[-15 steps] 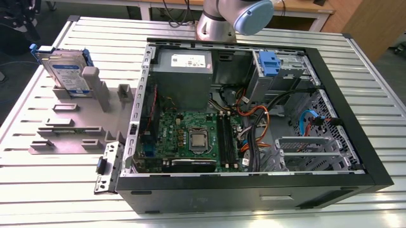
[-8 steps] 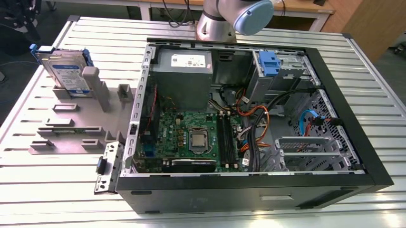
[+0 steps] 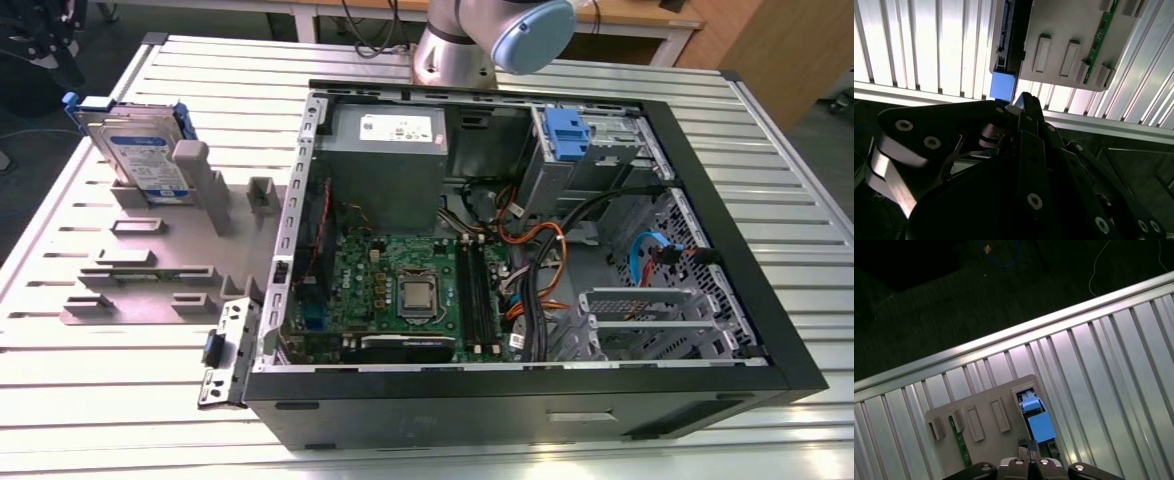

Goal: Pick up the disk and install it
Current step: 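Pick up the disk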

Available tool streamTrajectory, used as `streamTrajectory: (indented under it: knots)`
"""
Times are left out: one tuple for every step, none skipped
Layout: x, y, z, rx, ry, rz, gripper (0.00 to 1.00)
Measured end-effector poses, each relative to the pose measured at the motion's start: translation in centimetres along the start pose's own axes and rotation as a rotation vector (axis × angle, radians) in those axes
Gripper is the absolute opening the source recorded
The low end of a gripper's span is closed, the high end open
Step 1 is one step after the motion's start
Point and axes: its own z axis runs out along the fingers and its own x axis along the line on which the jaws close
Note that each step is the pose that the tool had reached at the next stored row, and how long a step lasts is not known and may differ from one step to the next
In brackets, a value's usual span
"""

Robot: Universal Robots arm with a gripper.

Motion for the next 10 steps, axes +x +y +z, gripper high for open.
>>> streamTrajectory:
  knots:
    - [0.0, 0.0, 0.0, -0.0001, 0.0, 0.0, 0.11]
    - [0.0, 0.0, 0.0, 0.0, 0.0, 0.0, 0.11]
    - [0.0, 0.0, 0.0, 0.0, 0.0, 0.0, 0.11]
    - [0.0, 0.0, 0.0, -0.0001, 0.0, 0.0, 0.11]
    - [0.0, 0.0, 0.0, -0.0001, 0.0, 0.0, 0.11]
    - [0.0, 0.0, 0.0, 0.0, 0.0, 0.0, 0.11]
    - [0.0, 0.0, 0.0, 0.0, 0.0, 0.0, 0.11]
    - [0.0, 0.0, 0.0, -0.0001, 0.0001, 0.0, 0.11]
    - [0.0, 0.0, 0.01, -0.0001, 0.0001, -0.001, 0.11]
    - [0.0, 0.0, 0.05, 0.0001, 0.0, -0.003, 0.11]
